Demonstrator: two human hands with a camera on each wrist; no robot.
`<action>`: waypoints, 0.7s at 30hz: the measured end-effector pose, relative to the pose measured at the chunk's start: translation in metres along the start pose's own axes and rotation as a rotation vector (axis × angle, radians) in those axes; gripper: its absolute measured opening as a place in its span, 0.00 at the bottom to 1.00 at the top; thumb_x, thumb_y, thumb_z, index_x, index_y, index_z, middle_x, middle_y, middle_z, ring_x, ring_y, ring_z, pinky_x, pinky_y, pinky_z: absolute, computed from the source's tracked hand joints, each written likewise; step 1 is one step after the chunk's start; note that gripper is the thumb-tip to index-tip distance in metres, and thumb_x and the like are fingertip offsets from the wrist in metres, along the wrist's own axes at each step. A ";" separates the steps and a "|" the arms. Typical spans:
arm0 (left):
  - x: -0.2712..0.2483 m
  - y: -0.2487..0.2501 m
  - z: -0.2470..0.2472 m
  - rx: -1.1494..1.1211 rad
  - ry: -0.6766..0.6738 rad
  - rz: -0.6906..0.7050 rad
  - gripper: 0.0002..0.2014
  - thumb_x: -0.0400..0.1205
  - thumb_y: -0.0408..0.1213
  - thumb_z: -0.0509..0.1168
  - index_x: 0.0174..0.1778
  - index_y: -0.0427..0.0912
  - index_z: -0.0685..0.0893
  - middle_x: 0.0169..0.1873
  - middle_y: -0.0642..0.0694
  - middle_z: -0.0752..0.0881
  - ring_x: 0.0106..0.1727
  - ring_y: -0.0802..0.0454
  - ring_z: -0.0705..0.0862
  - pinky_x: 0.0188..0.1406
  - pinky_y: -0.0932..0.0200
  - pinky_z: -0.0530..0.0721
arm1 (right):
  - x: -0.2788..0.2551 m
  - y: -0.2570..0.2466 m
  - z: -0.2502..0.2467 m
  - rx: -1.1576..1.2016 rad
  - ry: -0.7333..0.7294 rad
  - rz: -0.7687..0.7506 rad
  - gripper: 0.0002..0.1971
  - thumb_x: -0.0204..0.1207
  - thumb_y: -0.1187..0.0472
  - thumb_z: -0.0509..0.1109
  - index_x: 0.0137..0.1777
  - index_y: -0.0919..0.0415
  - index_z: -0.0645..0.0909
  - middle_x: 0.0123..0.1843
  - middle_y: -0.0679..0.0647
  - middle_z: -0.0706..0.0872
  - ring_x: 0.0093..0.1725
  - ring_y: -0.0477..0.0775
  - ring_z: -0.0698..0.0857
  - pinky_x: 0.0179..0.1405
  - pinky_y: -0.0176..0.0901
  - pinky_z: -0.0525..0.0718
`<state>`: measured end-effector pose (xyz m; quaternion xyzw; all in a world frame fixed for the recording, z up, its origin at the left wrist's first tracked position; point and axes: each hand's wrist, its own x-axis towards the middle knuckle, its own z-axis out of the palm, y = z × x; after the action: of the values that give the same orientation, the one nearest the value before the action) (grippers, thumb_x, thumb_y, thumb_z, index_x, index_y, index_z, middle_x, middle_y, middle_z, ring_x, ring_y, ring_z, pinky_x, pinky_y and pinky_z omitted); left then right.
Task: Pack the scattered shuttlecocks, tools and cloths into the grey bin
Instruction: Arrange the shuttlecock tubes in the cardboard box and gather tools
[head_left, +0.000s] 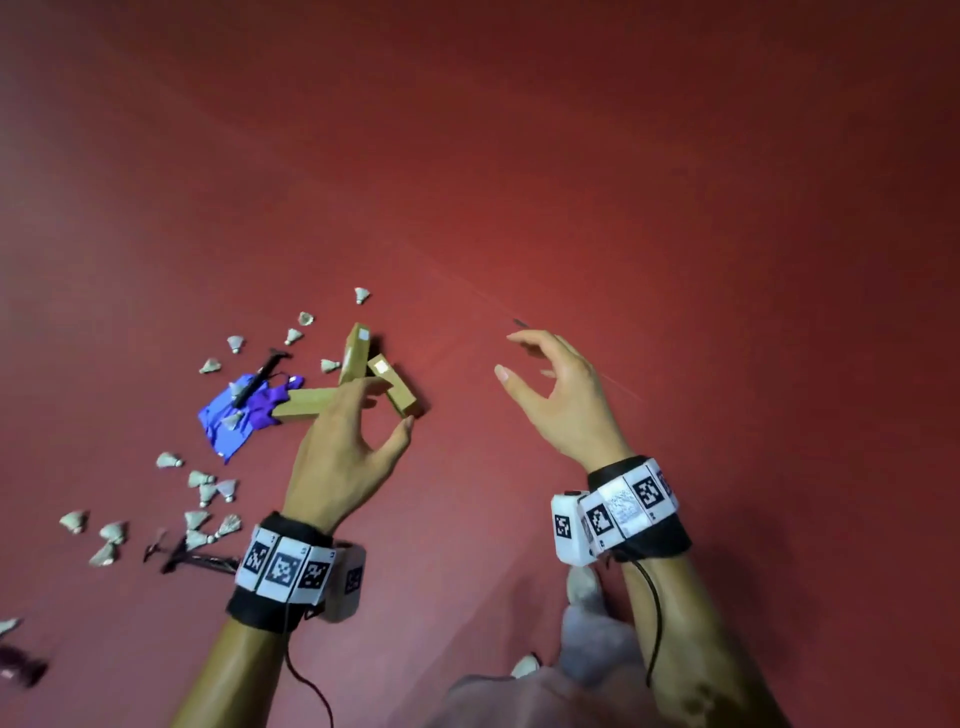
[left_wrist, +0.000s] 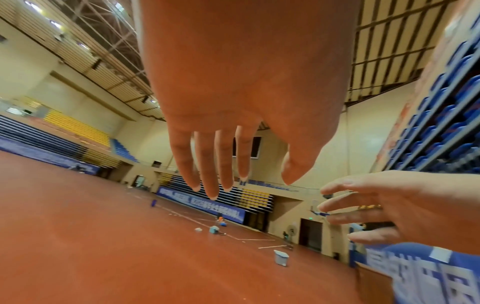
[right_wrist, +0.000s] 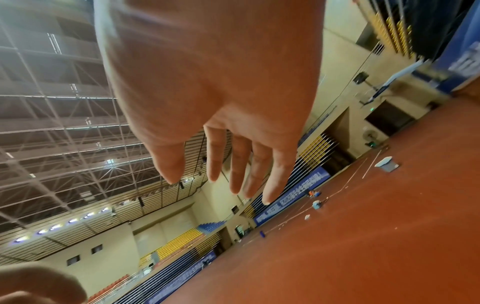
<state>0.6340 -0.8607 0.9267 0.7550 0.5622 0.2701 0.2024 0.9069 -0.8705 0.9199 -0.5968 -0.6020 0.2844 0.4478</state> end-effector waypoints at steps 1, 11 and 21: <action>0.007 -0.010 -0.002 0.012 0.011 -0.032 0.21 0.79 0.51 0.74 0.65 0.54 0.78 0.60 0.59 0.85 0.59 0.58 0.86 0.58 0.44 0.88 | 0.019 0.004 0.011 0.005 -0.027 -0.003 0.17 0.81 0.44 0.74 0.68 0.41 0.80 0.65 0.36 0.82 0.69 0.39 0.81 0.69 0.53 0.84; 0.156 -0.071 -0.030 0.086 0.186 -0.245 0.23 0.79 0.55 0.70 0.68 0.54 0.78 0.62 0.60 0.85 0.62 0.58 0.85 0.60 0.51 0.85 | 0.267 0.025 0.088 0.047 -0.264 -0.100 0.22 0.78 0.42 0.76 0.70 0.42 0.79 0.66 0.41 0.82 0.68 0.43 0.81 0.70 0.56 0.83; 0.257 -0.139 -0.087 0.193 0.374 -0.444 0.19 0.79 0.55 0.72 0.63 0.59 0.76 0.57 0.63 0.83 0.58 0.59 0.85 0.52 0.50 0.86 | 0.460 0.010 0.173 0.108 -0.305 -0.195 0.22 0.77 0.43 0.77 0.69 0.47 0.81 0.65 0.41 0.83 0.66 0.43 0.81 0.68 0.57 0.84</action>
<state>0.5333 -0.5748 0.9555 0.5667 0.7640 0.2988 0.0768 0.8116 -0.3879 0.9271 -0.4605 -0.7018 0.3588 0.4083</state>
